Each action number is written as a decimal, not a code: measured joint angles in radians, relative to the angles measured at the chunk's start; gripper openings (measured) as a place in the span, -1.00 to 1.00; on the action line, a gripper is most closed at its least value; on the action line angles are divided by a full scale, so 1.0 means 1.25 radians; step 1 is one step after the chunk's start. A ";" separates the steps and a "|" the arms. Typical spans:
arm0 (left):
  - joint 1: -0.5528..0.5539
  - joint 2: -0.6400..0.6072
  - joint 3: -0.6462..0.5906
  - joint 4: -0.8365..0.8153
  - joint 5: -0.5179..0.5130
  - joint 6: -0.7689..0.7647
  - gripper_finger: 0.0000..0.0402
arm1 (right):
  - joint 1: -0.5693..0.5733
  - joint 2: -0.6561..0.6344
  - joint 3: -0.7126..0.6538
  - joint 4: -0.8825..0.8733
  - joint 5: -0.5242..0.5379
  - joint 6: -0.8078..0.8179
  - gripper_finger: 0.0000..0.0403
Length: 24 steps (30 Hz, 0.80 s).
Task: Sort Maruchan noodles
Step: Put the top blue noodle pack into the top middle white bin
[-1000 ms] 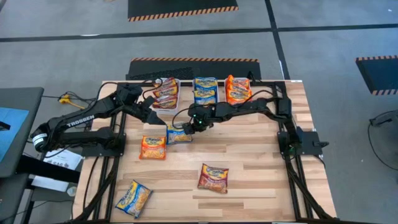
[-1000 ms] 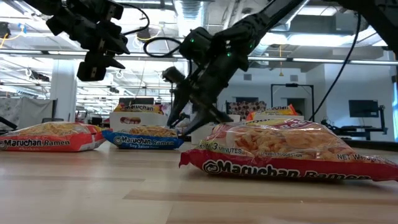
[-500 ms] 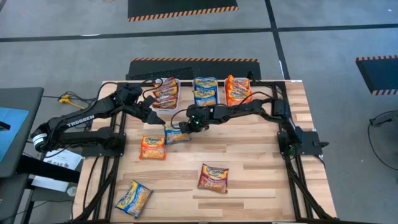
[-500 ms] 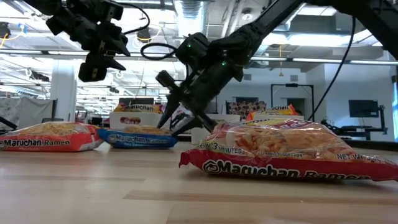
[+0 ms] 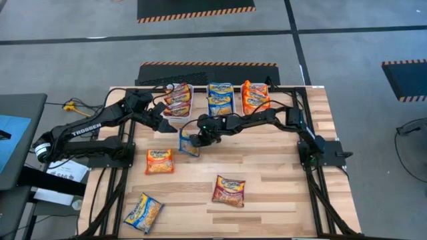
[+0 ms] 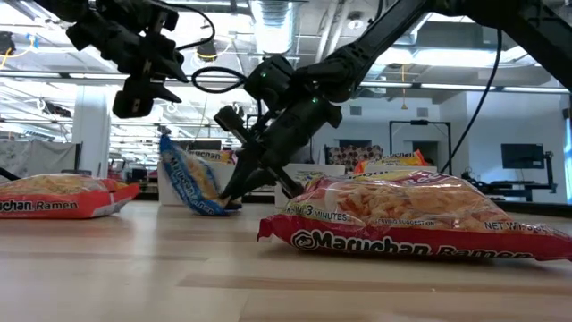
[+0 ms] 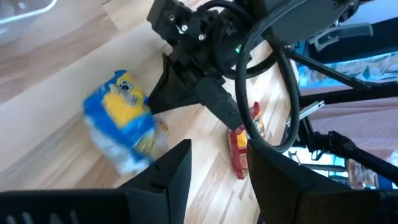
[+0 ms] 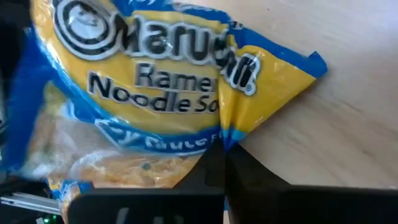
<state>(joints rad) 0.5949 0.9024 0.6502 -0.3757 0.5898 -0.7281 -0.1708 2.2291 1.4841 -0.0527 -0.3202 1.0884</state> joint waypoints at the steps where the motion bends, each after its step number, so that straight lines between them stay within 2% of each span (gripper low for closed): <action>1: 0.000 0.000 0.000 0.001 0.000 0.005 -0.31 | -0.001 -0.003 0.002 -0.008 0.000 -0.011 -0.95; 7: 0.000 0.000 0.000 0.000 0.000 0.014 -0.31 | -0.001 -0.044 0.002 -0.079 0.012 -0.074 -0.97; 19: 0.000 0.000 0.000 0.001 -0.001 0.038 -0.31 | 0.001 -0.218 0.007 -0.270 0.176 -0.279 -0.98; 24: 0.000 0.000 0.000 0.000 -0.003 0.041 -0.31 | 0.004 -0.284 0.007 -0.297 0.229 -0.355 -0.98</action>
<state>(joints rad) 0.5949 0.9024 0.6502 -0.3752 0.5858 -0.6765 -0.1661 1.8741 1.4929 -0.4243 -0.0335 0.6445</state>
